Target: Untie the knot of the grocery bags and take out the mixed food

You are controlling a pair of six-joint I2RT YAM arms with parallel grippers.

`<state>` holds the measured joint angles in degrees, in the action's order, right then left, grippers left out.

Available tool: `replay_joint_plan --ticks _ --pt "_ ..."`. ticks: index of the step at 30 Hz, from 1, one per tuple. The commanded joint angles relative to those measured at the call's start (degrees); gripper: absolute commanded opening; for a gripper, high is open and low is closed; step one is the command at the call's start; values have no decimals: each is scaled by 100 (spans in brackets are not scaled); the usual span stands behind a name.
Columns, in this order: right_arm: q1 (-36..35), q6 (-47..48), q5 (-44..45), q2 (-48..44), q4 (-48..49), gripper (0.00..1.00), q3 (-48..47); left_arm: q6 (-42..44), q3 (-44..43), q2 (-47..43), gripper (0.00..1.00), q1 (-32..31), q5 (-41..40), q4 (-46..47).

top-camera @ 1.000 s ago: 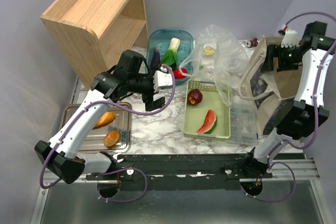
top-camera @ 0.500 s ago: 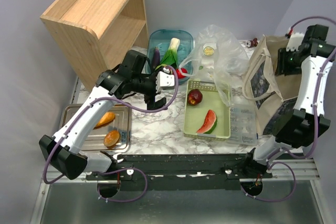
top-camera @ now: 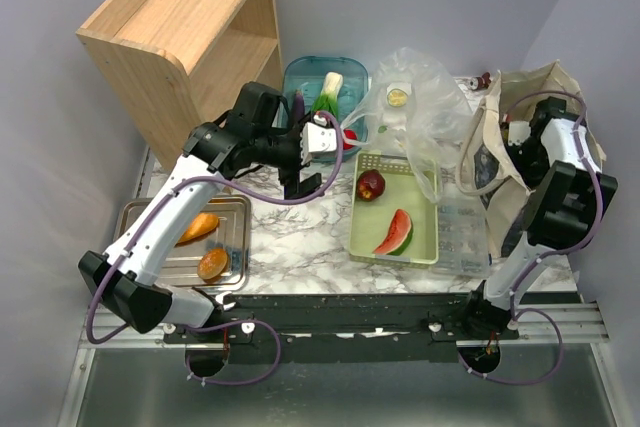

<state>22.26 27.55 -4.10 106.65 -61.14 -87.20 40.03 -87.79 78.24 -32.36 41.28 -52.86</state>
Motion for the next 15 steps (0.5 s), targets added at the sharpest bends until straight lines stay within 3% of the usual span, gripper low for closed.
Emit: replay_joint_plan --ticks 1,4,5,8,11,15 --pt "34 417 533 521 718 99 551 -39 -316 137 95 4 -172 -160" --pt "41 492 664 721 968 89 676 -64 -403 191 95 9 -268 -180" --pt "40 488 632 743 973 80 658 -80 -439 208 95 7 -273 -193" --pt "41 470 366 649 792 46 444 -133 -537 250 95 6 -286 -233" --pt "46 452 42 311 508 3 122 -175 -606 278 95 2 -301 -217" --pt "59 363 -358 -337 196 1 -424 -236 -680 317 95 2 -299 -174"
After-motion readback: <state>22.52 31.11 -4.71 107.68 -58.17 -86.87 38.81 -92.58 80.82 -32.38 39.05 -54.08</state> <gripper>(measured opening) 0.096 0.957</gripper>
